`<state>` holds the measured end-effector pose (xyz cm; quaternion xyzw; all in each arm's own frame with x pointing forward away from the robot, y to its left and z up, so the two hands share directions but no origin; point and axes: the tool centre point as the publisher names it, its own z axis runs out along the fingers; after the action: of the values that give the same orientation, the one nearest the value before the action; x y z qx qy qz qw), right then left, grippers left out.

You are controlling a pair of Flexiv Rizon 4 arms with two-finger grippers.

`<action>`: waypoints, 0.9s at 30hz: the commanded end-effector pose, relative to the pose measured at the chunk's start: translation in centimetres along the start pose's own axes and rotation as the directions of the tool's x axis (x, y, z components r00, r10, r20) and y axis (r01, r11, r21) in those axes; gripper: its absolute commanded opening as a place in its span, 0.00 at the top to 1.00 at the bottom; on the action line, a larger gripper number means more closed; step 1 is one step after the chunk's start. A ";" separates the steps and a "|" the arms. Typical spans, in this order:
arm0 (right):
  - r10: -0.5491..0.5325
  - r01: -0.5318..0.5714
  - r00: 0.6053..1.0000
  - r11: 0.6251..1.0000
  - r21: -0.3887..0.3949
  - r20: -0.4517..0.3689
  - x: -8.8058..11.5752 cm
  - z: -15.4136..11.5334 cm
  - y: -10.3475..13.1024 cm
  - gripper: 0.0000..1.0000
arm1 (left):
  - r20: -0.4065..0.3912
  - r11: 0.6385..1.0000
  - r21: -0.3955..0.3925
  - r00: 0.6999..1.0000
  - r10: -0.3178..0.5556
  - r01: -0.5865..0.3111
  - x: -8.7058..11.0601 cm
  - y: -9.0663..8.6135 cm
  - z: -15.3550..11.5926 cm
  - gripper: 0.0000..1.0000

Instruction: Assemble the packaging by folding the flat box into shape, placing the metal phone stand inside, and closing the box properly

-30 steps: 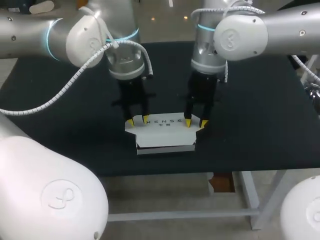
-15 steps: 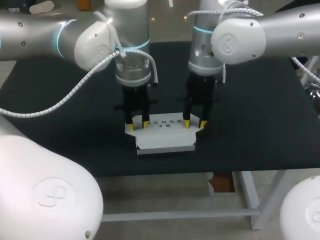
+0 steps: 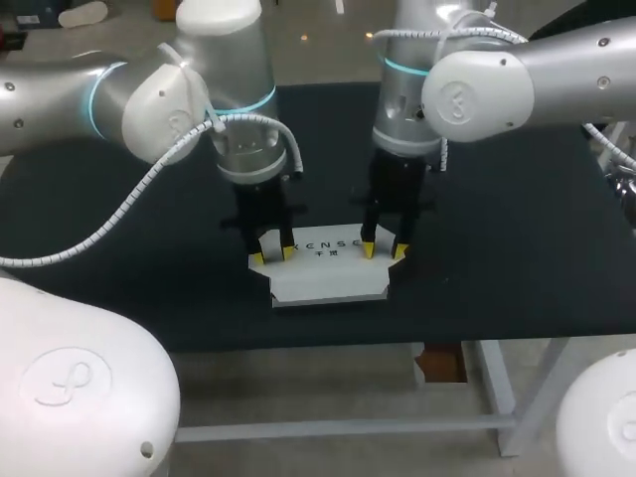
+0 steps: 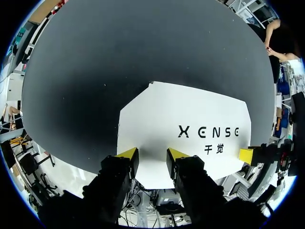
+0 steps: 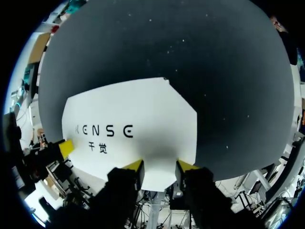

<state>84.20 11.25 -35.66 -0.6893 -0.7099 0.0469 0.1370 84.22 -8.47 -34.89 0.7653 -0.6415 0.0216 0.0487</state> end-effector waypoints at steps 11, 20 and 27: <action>0.017 -0.019 1.000 0.998 -0.054 -0.022 -0.2 0.6 -0.3 0.54 | -0.078 0.998 0.054 0.996 0.049 -0.045 -0.5 0.8 0.6 0.52; 0.032 -0.034 0.999 0.996 -0.078 -0.023 -0.4 1.1 0.0 0.54 | -0.092 0.996 0.065 0.993 0.073 -0.067 -0.2 0.5 0.9 0.55; 0.049 -0.051 0.999 0.994 -0.100 -0.023 -0.8 1.4 0.2 0.55 | -0.103 0.995 0.064 0.991 0.089 -0.083 0.1 0.2 1.1 0.56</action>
<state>84.23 10.87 -36.90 -0.7127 -0.6929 0.0120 0.1090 83.86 -8.59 -35.71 0.7359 -0.6692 0.0846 0.0593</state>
